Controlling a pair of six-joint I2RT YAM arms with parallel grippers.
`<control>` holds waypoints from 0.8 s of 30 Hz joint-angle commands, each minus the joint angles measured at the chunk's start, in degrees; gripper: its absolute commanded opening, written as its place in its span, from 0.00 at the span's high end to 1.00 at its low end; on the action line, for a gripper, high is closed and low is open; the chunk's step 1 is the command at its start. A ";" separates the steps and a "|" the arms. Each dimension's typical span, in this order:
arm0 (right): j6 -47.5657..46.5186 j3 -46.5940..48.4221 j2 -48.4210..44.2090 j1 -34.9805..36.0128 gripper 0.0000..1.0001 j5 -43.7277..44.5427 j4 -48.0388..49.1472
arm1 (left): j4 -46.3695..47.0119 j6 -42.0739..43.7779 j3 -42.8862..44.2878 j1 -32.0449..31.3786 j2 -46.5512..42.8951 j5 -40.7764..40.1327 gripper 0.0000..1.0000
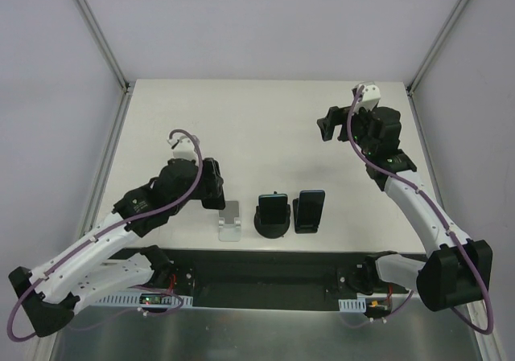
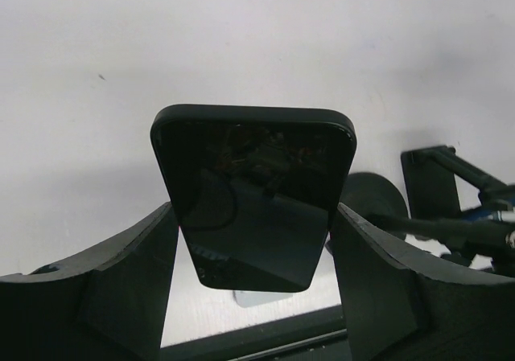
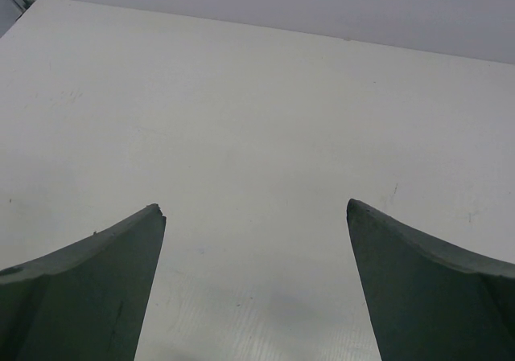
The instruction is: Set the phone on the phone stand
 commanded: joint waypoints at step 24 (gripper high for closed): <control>0.70 -0.30 -0.11 -0.11 0.03 2.97 3.09 | 2.59 -26.40 -4.74 -32.18 16.95 -42.70 1.00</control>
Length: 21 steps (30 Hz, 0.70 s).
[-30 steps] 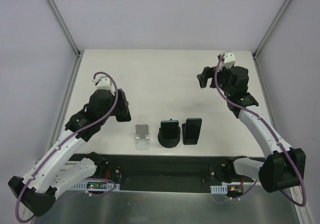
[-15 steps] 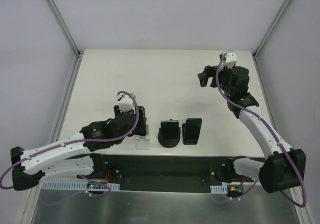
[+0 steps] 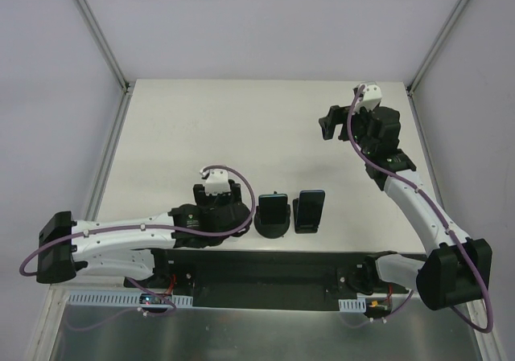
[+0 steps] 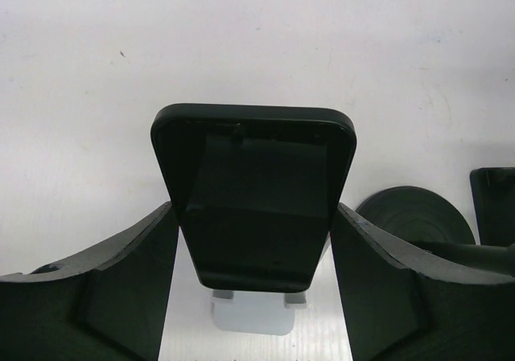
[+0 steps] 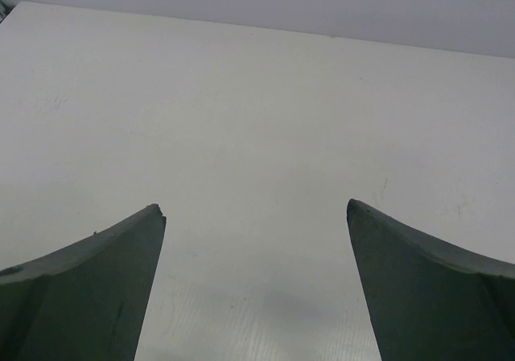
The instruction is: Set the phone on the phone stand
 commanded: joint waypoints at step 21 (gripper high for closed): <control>0.37 -0.65 -0.84 -0.11 0.03 0.30 3.68 | 1.67 -5.01 0.96 -3.76 6.40 -4.73 1.00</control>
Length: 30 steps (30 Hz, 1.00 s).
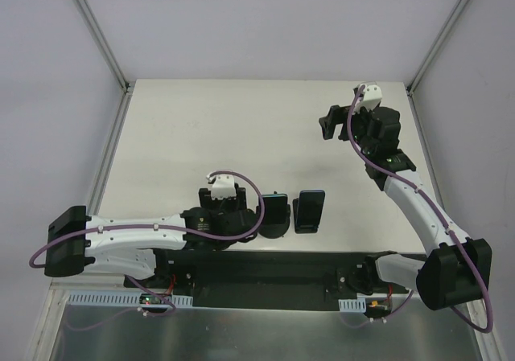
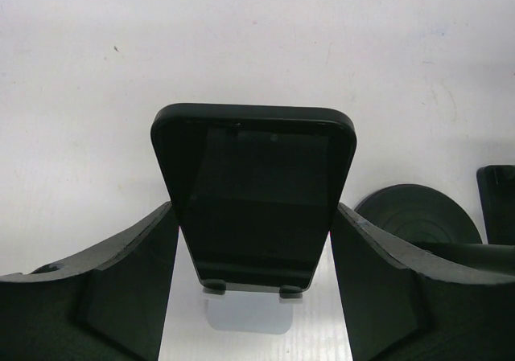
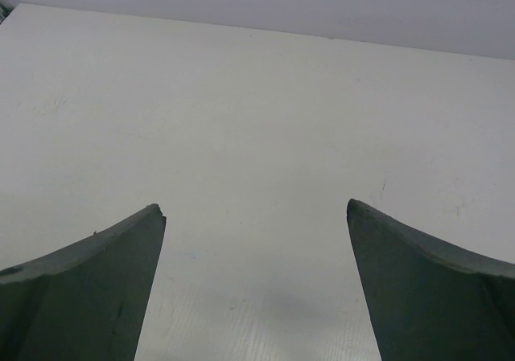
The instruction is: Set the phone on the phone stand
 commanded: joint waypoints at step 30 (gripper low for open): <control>10.11 -7.54 -43.06 -0.11 0.03 5.14 -33.17 | 2.19 29.25 17.63 12.68 -20.63 34.19 0.01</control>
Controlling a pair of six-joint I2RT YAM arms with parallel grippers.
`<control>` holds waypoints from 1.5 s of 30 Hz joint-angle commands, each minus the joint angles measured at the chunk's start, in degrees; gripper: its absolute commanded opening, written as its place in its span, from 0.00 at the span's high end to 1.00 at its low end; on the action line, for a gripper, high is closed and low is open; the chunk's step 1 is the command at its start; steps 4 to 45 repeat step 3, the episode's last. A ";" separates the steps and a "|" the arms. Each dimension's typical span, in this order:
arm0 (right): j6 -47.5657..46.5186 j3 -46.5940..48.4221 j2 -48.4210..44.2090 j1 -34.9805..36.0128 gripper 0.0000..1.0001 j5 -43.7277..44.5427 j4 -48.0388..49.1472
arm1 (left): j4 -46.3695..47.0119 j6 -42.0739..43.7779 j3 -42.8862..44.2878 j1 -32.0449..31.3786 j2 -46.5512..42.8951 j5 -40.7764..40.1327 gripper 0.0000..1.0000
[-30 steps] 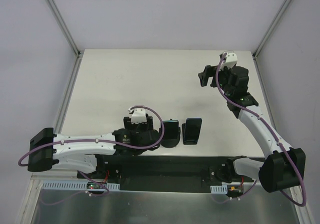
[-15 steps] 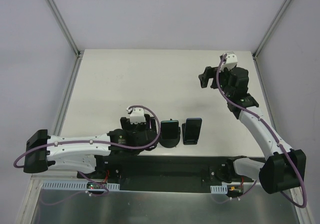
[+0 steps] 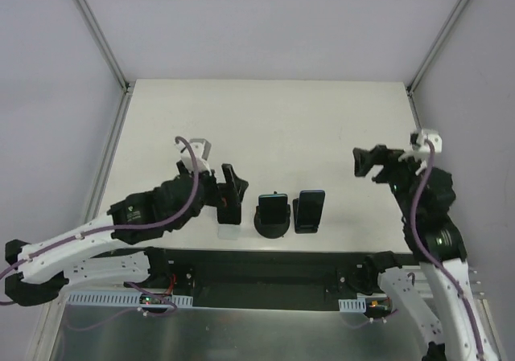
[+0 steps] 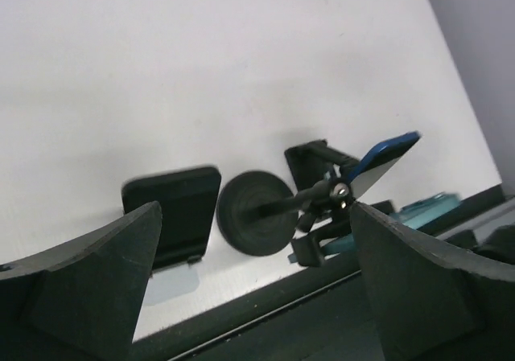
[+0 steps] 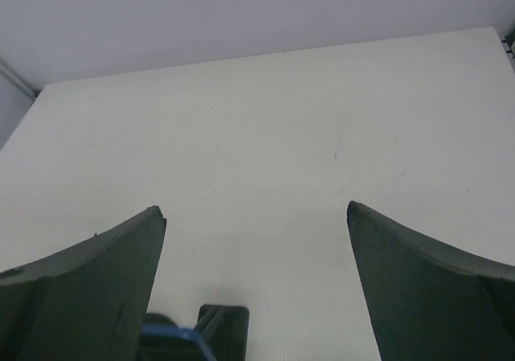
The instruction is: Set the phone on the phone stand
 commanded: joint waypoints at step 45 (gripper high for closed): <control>-0.23 -4.03 -19.21 -0.20 0.03 -6.07 -17.52 | 2.09 19.58 16.96 14.81 4.77 21.37 0.01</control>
